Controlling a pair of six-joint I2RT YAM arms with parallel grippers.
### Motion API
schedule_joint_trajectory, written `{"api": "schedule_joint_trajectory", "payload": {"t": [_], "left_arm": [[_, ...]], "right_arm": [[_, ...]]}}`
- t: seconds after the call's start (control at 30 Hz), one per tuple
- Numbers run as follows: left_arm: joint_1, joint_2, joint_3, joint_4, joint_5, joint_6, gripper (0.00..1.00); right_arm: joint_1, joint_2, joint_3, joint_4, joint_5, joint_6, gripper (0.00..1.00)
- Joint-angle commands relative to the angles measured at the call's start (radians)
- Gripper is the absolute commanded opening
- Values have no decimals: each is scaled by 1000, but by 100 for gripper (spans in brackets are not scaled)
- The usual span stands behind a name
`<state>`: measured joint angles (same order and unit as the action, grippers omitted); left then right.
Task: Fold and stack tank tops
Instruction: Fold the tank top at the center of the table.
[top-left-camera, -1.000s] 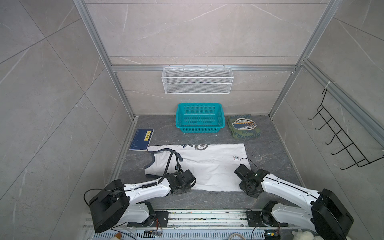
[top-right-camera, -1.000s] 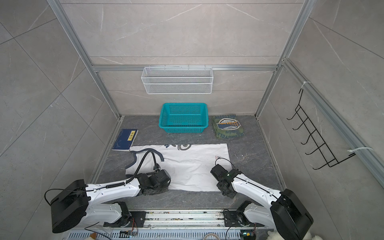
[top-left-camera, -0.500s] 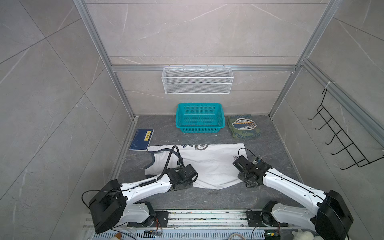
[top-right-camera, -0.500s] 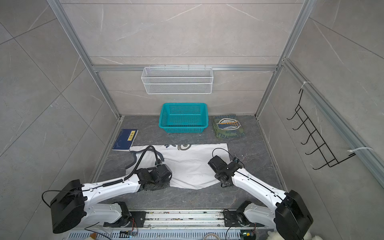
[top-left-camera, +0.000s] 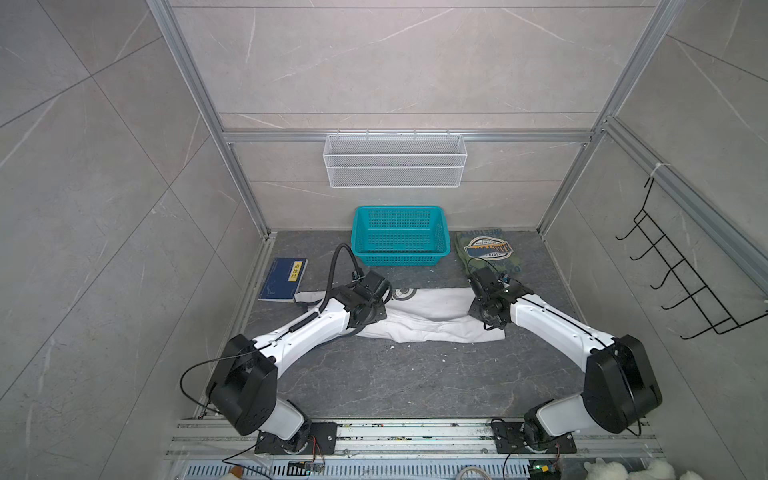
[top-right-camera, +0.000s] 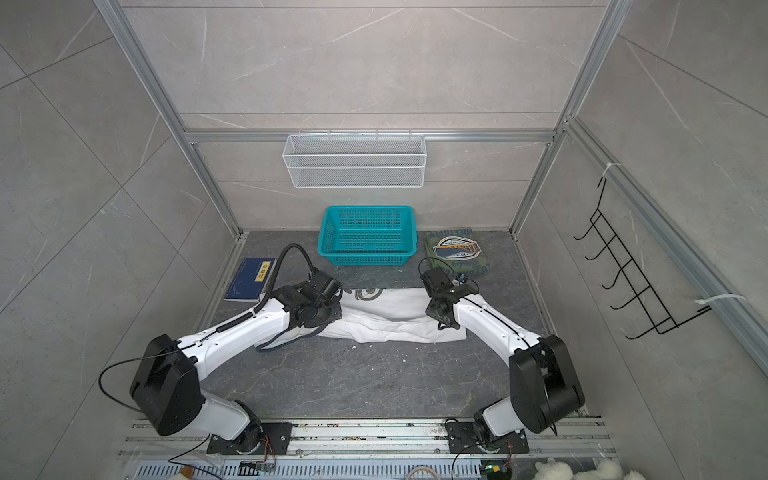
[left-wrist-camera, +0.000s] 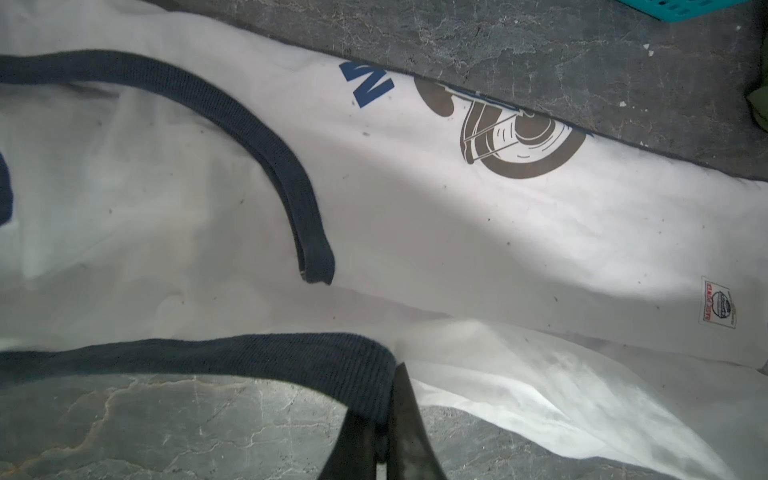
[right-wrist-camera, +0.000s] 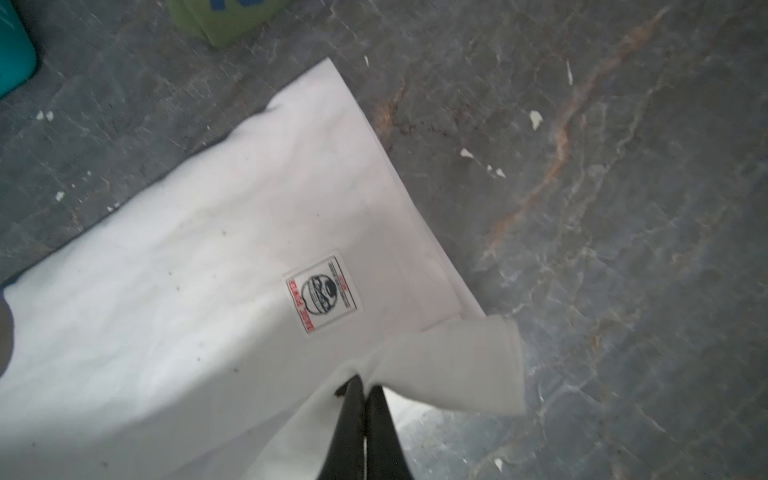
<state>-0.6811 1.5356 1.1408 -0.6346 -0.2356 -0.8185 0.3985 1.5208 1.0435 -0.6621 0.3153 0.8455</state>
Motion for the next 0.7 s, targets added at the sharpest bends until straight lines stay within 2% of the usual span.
{"api": "schedule_joint_trajectory", "payload": {"t": [0.0,0.5,0.57,0.67], "left_arm": [[26,64,64,-39,-6,62,0],[130,296,184,6,39,89,0],[142,319,197,10,44,97,6],[162,341,227,-1,60,120,27]], "right_arm": [[-29,68,71,85,-43,-97,0],[-84,258,186,134,-64,-135,1],[-87,267,188,134,-64,-131,7],[-87,269,190,123,-47,-126,33]]}}
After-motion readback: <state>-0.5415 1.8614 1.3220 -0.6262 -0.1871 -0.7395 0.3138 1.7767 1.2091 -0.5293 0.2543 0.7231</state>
